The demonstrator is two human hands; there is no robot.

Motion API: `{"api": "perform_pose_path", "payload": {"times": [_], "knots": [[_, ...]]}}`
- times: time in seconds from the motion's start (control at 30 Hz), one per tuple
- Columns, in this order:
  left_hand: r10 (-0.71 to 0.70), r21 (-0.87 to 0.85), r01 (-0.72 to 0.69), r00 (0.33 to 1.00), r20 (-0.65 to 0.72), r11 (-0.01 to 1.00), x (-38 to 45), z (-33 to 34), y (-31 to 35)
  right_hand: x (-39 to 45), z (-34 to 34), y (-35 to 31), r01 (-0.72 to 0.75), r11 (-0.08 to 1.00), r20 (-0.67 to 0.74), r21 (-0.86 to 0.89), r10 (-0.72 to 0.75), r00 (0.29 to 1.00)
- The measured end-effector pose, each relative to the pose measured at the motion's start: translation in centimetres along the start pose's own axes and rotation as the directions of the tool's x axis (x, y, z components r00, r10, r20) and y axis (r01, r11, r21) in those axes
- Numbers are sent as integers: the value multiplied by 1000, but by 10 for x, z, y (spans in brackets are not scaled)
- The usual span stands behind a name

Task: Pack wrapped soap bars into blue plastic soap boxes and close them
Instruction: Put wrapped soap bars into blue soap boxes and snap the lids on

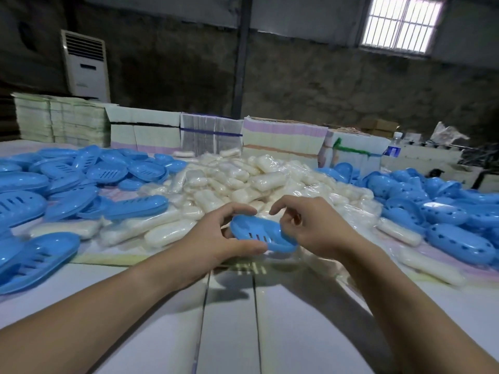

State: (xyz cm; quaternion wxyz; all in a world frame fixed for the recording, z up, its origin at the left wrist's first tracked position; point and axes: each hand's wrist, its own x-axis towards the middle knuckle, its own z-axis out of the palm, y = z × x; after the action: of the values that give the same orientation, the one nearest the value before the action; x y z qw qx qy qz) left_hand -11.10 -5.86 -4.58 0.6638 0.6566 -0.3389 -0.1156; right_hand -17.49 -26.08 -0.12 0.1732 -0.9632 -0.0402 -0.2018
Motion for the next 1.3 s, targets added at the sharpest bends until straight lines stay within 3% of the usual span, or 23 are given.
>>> {"api": "perform_pose_path", "payload": {"times": [0.1, 0.2, 0.3, 0.43, 0.67, 0.83, 1.0, 1.17, 1.23, 1.3], "knots": [[34, 252, -35, 999, 7, 967, 0, -5, -2, 1, -2, 6, -11, 1000, 22, -5, 11, 1000], [49, 471, -98, 992, 115, 877, -2, -7, -3, 4, -9, 19, -50, 995, -84, -81, 43, 996], [14, 444, -82, 988, 154, 892, 0, -7, -7, 9, -27, 37, -281, 943, -152, -180, 255, 955], [-27, 494, -101, 969, 245, 864, 2, -8, -12, 8, -40, 50, -388, 806, 40, -448, 451, 891], [-34, 499, -107, 964, 265, 860, 3, -8, -14, -12, -24, 50, -331, 789, -78, -518, 342, 937], [-22, 493, -114, 965, 262, 863, 1, -6, -13, -14, -17, 40, -402, 713, -185, -575, 366, 912], [-28, 502, -102, 969, 246, 859, 0, -4, -12, -13, -22, 38, -384, 765, -330, -517, 236, 914], [-34, 507, -97, 970, 242, 857, -1, -4, -12, -15, -24, 34, -314, 895, -489, -317, 129, 863], [-32, 509, -98, 970, 241, 855, 0, -4, -12, -14, -24, 31, -255, 947, -533, -194, 116, 838], [-25, 512, -100, 972, 232, 853, 0, -3, -11, -12, -22, 26, -157, 987, -554, 43, 154, 818]]}}
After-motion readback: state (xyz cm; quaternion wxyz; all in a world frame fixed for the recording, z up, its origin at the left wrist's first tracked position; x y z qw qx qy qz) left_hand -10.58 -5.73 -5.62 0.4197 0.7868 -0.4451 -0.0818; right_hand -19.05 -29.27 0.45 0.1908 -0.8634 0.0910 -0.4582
